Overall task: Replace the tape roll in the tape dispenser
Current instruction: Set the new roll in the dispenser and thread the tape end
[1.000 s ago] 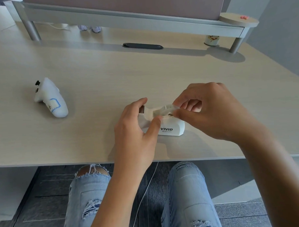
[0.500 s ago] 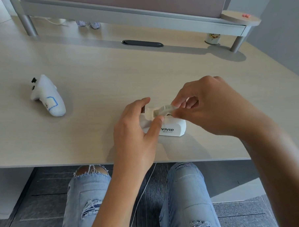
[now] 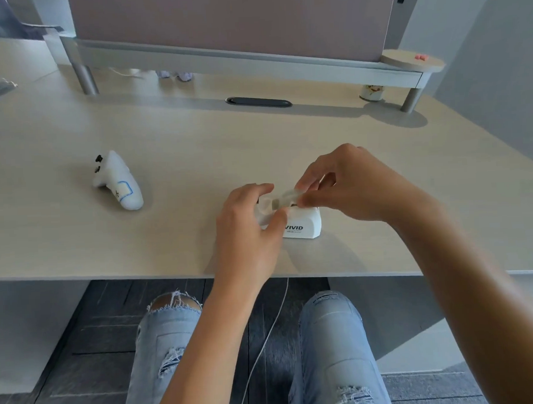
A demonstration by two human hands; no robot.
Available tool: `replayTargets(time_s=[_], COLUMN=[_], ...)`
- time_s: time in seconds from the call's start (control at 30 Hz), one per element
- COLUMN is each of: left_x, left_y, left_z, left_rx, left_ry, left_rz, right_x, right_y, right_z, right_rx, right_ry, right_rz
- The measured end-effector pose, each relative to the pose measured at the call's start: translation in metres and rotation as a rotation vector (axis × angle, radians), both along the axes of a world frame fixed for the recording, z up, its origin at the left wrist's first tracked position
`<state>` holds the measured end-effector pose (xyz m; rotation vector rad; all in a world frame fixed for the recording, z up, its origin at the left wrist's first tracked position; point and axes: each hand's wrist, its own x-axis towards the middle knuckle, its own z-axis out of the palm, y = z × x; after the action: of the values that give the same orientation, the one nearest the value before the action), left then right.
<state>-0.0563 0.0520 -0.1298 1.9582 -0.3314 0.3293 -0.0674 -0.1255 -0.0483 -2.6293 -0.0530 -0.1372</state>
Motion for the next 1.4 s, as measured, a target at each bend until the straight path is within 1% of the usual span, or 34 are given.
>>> replayTargets(time_s=[0.07, 0.13, 0.23, 0.3, 0.7, 0.93, 1.03, 1.27, 1.4], left_x=[-0.001, 0.001, 0.006, 0.008, 0.007, 0.01, 0.009, 0.012, 0.01], left_y=[-0.003, -0.005, -0.007, -0.006, -0.007, -0.008, -0.012, -0.019, -0.02], left_z=[0.005, 0.012, 0.022, 0.027, 0.031, 0.035, 0.041, 0.054, 0.06], left_rx=[0.051, 0.1, 0.189, 0.212, 0.165, 0.125, 0.102, 0.166, 0.205], left_ry=[-0.057, -0.087, -0.063, -0.064, -0.065, -0.01, 0.04, 0.156, 0.189], left_rz=[0.032, 0.051, 0.052, 0.04, -0.003, -0.009, 0.008, 0.055, 0.064], right_x=[-0.002, -0.004, -0.004, -0.003, 0.001, 0.0, -0.001, -0.002, -0.004], right_y=[-0.002, -0.003, -0.004, -0.004, -0.007, -0.008, -0.008, -0.009, -0.01], right_z=[-0.005, -0.009, -0.01, -0.009, -0.01, -0.015, -0.017, -0.018, -0.021], right_rx=[0.079, 0.099, 0.106, 0.118, 0.143, 0.163, 0.178, 0.206, 0.224], right_ry=[-0.022, -0.037, -0.035, -0.029, -0.045, -0.081, -0.09, -0.101, -0.118], right_rz=[-0.015, -0.021, -0.017, -0.013, -0.02, -0.014, -0.016, 0.002, 0.016])
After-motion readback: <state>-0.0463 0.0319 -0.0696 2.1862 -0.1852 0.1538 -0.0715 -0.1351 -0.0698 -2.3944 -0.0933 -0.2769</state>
